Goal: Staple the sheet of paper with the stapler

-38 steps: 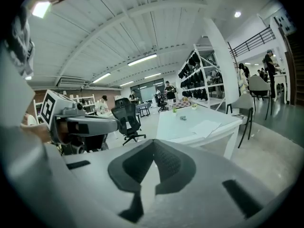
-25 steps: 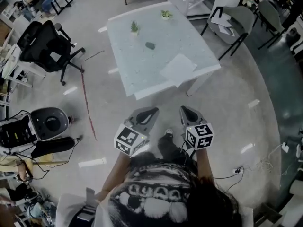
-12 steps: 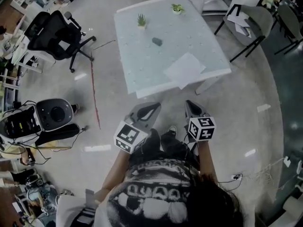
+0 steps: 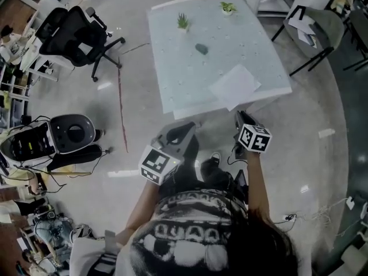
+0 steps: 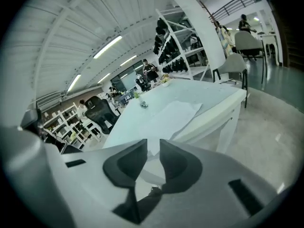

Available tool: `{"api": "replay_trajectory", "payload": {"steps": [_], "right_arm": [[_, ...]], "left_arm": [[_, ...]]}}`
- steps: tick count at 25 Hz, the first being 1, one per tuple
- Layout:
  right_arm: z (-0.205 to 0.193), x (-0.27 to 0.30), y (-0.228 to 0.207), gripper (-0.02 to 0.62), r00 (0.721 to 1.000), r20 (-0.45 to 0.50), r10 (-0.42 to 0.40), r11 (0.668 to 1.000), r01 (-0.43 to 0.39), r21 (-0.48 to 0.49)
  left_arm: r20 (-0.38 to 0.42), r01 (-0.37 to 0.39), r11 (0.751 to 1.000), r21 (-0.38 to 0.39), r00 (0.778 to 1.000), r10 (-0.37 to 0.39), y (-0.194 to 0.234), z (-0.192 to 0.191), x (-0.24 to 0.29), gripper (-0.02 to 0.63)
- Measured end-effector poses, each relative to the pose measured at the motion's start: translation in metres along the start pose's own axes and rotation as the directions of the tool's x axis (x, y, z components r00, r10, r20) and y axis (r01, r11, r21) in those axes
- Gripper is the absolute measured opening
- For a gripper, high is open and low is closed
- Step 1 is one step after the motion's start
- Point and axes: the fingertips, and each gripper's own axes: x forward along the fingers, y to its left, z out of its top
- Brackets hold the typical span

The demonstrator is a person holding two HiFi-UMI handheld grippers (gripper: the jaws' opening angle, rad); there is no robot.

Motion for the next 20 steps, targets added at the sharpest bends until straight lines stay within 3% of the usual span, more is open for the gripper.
{"api": "replay_trajectory", "payload": {"steps": [6,12,16,20], "right_arm": [[0.007,0.036,-0.032,0.15,0.989,-0.023,-0.143,0.971,0.145,0.191],[0.004,0.064,-0.048,0.153,0.963,-0.08,-0.257,0.909,0.269,0.318],[-0.001,0.071,-0.051,0.114,0.94,-0.103,-0.324,0.857,0.338,0.388],[0.001,0.067,-0.051,0.043,0.912,-0.106,-0.396,0.826,0.404,0.393]], "left_arm": [[0.012,0.011,1.0,0.002,1.0,-0.011,0.041,0.007,0.009,0.005],[0.008,0.029,0.999,0.018,1.0,-0.029,0.101,0.014,0.023,0.005],[-0.004,0.054,0.998,0.012,0.999,-0.054,0.141,0.017,0.031,0.005],[-0.012,0.09,0.996,0.01,0.996,-0.089,0.172,0.018,0.04,0.005]]}}
